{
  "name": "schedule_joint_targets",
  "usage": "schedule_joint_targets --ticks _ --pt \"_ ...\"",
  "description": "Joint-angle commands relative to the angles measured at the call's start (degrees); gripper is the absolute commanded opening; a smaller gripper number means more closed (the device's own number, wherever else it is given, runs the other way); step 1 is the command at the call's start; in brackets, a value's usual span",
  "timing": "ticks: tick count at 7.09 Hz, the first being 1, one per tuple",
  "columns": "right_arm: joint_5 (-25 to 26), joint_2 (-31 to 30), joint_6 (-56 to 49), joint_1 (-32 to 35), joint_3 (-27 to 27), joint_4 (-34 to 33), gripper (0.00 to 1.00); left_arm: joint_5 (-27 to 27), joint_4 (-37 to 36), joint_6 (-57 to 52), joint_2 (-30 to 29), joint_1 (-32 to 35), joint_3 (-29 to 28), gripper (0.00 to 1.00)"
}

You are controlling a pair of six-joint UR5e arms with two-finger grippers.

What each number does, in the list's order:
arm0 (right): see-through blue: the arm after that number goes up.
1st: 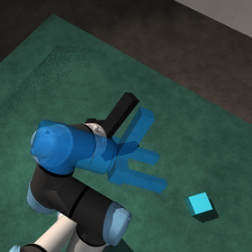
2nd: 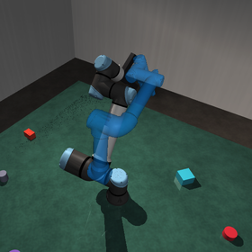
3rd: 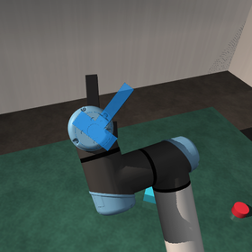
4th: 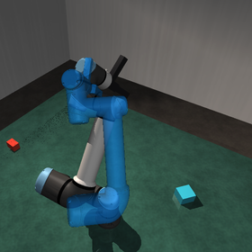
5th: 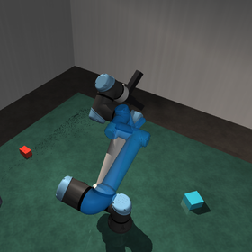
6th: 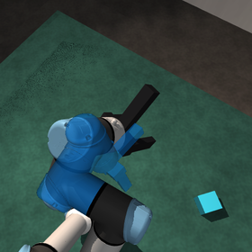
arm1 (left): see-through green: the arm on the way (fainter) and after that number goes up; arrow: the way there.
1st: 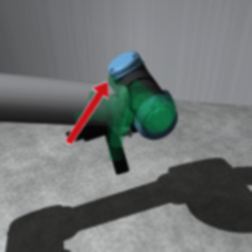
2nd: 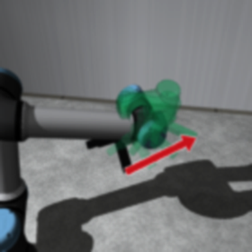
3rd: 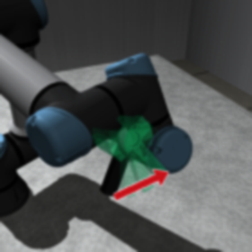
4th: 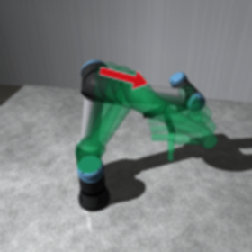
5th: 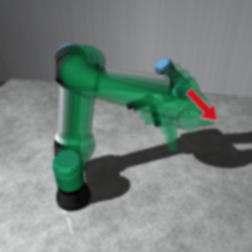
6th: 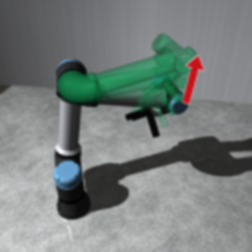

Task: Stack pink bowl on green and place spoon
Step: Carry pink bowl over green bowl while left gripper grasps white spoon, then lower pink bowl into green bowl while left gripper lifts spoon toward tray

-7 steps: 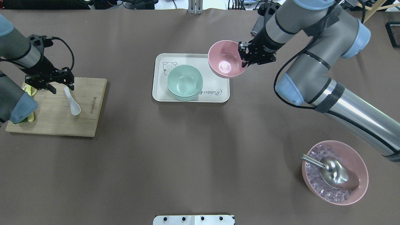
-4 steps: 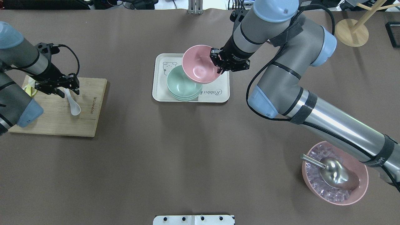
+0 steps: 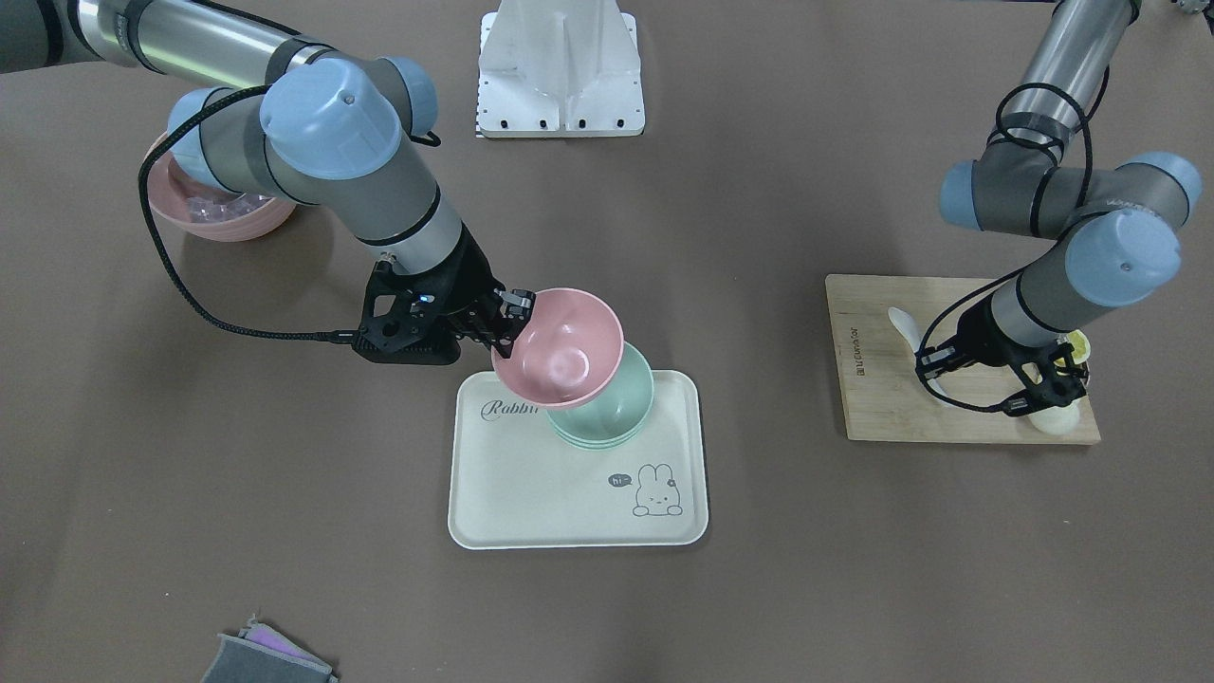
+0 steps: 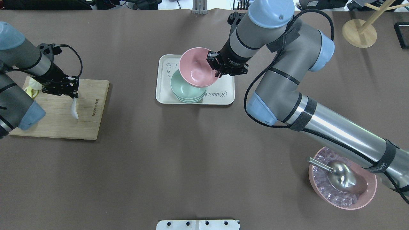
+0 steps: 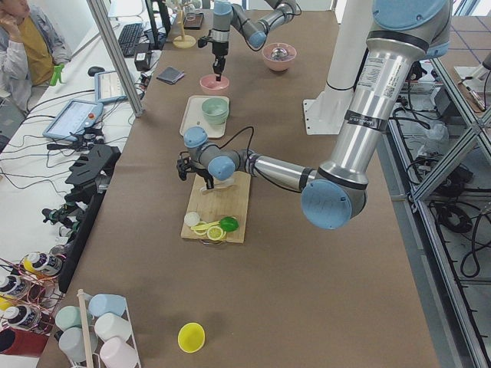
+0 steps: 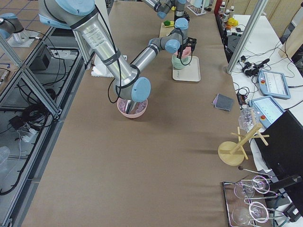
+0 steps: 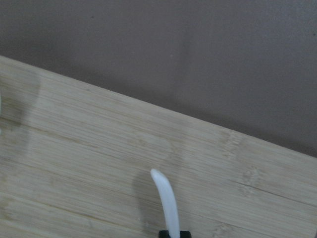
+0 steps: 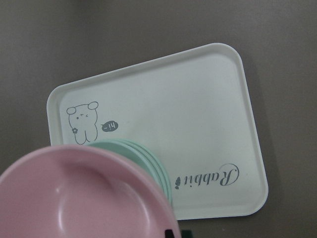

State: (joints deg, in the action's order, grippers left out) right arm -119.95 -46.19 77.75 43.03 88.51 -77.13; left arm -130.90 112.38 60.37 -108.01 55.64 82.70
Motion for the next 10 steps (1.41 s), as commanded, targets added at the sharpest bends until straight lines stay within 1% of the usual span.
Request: schedule_joint_targets --ticks 1,2,3,5,6,7,8,9,10 --pt "2.2 0.0 0.3 -1.7 -0.5 0.2 0.00 -2.5 -0.7 1.0 -1.3 0.0 3.7 0.00" --pt "4.3 0.6 0.6 -2.2 -1.0 0.6 0.00 -3.9 -0.7 6.0 -5.2 -0.2 3.3 0.00" --pt "4.4 2.2 2.2 -2.4 -2.8 0.7 0.00 -3.9 -0.7 9.3 -8.3 -0.3 3.3 0.00" --pt "5.6 2.9 3.9 -3.7 -6.1 5.1 0.00 -4.0 -0.6 16.4 -15.1 -0.6 3.2 0.00" --pt "6.4 2.9 5.0 -3.8 -7.5 7.0 0.51 -3.9 -0.6 19.8 -18.7 -0.9 2.8 0.00" --pt "6.3 4.3 5.0 -3.7 -10.0 7.4 0.99 -3.8 -0.5 24.0 -22.4 -1.8 2.0 0.00" --pt "5.4 4.0 4.7 -2.8 -9.6 8.7 1.00 -3.2 -0.1 27.6 -26.7 -3.9 0.0 0.00" --pt "0.6 2.6 4.3 0.3 -9.0 9.1 1.00 0.4 0.2 28.6 -29.7 -6.2 -2.1 0.00" --pt "-6.3 -2.5 0.9 4.4 -5.2 8.9 1.00 5.3 1.9 28.8 -30.2 -8.3 -2.7 0.00"
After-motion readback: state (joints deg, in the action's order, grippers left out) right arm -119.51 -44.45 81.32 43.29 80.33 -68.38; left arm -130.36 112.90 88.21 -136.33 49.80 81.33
